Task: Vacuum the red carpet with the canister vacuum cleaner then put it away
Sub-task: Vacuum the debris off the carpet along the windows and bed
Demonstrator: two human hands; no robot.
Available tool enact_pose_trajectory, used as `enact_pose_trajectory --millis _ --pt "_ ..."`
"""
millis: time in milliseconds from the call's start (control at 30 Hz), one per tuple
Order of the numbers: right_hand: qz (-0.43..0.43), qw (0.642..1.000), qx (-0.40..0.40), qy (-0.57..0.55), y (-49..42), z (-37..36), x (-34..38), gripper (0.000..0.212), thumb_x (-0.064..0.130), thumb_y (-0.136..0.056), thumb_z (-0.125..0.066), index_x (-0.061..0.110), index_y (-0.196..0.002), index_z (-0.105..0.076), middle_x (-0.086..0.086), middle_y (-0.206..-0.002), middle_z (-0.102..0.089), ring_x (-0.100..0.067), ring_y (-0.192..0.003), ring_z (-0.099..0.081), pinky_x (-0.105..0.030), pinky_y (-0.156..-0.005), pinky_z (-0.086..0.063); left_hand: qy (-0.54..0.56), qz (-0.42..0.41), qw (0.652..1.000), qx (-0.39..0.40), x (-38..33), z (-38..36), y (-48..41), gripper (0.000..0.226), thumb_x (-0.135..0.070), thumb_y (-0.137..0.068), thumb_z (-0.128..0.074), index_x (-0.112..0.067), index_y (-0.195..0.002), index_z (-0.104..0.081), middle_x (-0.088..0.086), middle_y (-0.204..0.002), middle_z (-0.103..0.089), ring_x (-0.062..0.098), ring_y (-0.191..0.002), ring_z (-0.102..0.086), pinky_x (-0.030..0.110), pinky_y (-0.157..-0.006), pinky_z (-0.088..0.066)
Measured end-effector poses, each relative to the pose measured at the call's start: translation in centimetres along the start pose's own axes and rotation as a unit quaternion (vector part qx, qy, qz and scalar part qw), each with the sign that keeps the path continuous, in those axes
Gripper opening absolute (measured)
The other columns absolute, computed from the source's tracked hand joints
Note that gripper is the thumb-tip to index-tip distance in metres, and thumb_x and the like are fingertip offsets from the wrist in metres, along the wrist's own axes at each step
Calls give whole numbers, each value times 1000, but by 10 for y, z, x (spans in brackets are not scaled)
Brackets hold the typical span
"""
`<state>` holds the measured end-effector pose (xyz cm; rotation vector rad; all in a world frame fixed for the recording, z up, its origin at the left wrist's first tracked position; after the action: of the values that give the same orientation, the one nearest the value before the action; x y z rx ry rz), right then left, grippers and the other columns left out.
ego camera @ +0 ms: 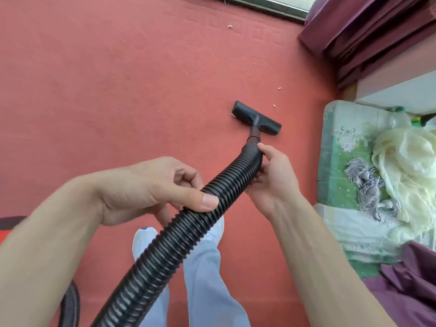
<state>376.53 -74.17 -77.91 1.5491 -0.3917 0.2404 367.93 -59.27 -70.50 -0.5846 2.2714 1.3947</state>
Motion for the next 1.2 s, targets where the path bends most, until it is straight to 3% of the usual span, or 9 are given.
enact_pose_trajectory --millis 133,233,467,667,767,833,967,1100,1200 --pt "3 999 31 -44 24 -1 6 42 29 -88 -64 -2 -116 -61 -14 -95 -56 -25 -87 -54 -38 -85 -49 28 -34 998 43 -16 3 16 25 -31 -57 -81 -17 -70 -64 2 -63 -60 11 -51 -58 16 -45 -45" --pt "4 998 19 -61 15 -7 6 42 28 -89 -64 -3 -116 -60 -14 -97 -56 -25 -90 -54 -40 -94 -49 21 -31 999 4 -19 10 14 30 -32 -63 -85 -14 -72 -64 -1 -61 -61 6 -48 -57 16 -44 -45" --pt "21 999 -29 34 -58 -10 2 48 29 -89 -64 2 -128 -55 -7 -86 -61 -21 -76 -58 -32 -69 -53 43 16 981 -191 27 17 -13 39 -40 -84 -76 -4 -97 -73 -4 -64 -66 13 -59 -61 30 -69 -53" --pt "23 994 -36 103 -77 -11 -17 48 31 -90 -63 5 -130 -53 -4 -82 -62 -15 -64 -58 -24 -51 -50 102 16 964 -245 65 18 -14 36 -42 -85 -75 -9 -99 -75 -4 -69 -70 14 -63 -64 36 -74 -56" --pt "38 993 -44 103 -61 -15 -23 45 31 -89 -63 4 -124 -58 -3 -78 -60 -13 -58 -56 -25 -53 -48 117 13 975 -189 60 17 -4 33 -35 -83 -77 -5 -96 -70 1 -68 -72 15 -58 -66 27 -62 -58" --pt "47 994 -42 93 -40 -20 -25 39 30 -86 -64 4 -115 -60 -5 -77 -56 -14 -56 -51 -26 -55 -46 116 1 986 -119 52 14 8 32 -31 -80 -82 -8 -92 -65 6 -74 -73 18 -63 -68 32 -63 -60" --pt "39 994 -10 101 15 -37 -30 28 29 -84 -65 7 -101 -60 -10 -85 -51 -21 -71 -49 -30 -60 -47 145 -49 988 18 39 19 44 36 -31 -68 -90 -15 -77 -59 3 -70 -65 13 -54 -60 26 -51 -53" --pt "-10 994 25 108 57 -43 -49 28 30 -84 -63 5 -96 -60 -10 -79 -52 -17 -61 -48 -27 -56 -43 137 -68 985 84 39 26 74 59 -43 -52 -97 -11 -83 -59 7 -71 -57 19 -61 -52 29 -62 -46" --pt "-22 994 23 101 68 -39 -62 29 32 -85 -64 5 -95 -60 -7 -73 -54 -16 -60 -50 -27 -55 -45 122 -64 986 95 42 26 85 56 -44 -53 -96 -13 -82 -58 4 -70 -56 19 -62 -50 30 -64 -45"
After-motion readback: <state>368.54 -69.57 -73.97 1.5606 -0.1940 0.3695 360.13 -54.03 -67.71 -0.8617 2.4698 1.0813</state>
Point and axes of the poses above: each hand's wrist, its own y-axis away from the middle knuckle, its own z-axis out of the back of the hand, x = y × z, the point moved 9 cm from there along -y, towards the middle knuckle
